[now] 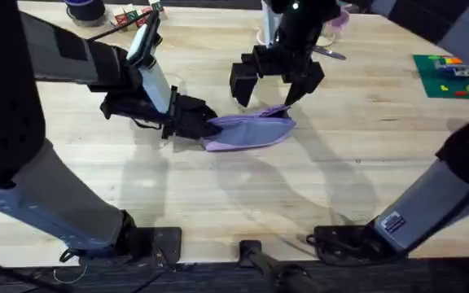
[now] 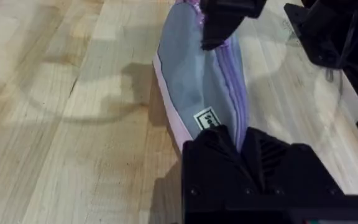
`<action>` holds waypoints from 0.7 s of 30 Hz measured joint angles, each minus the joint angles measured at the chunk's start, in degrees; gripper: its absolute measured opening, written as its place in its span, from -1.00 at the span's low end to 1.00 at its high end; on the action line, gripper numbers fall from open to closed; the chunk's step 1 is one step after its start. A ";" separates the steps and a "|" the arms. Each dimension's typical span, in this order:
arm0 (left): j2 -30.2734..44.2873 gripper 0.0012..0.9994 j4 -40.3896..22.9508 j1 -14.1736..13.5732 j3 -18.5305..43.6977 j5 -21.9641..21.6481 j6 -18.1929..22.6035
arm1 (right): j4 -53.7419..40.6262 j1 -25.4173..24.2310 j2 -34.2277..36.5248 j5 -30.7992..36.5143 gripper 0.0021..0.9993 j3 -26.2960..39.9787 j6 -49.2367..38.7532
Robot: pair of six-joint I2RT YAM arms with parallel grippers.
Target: Unzip the bag, pick up the pens from the table one at a time and place them inside, then zip the bag closed.
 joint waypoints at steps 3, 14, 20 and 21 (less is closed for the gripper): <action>0.00 -0.92 0.00 0.00 0.00 -0.02 0.00 | -0.04 0.33 0.00 0.07 0.90 0.00 -0.02; 0.00 -0.92 -0.02 0.00 0.00 -0.11 0.00 | -0.36 1.18 0.00 0.20 0.71 -0.02 -0.04; 0.00 -0.92 -0.02 0.00 0.00 -0.12 0.00 | -1.10 1.40 0.00 0.19 0.53 -0.02 -0.21; 0.00 -0.92 -0.02 0.00 0.00 -0.13 0.00 | -1.15 1.44 0.00 0.20 0.46 -0.02 -0.27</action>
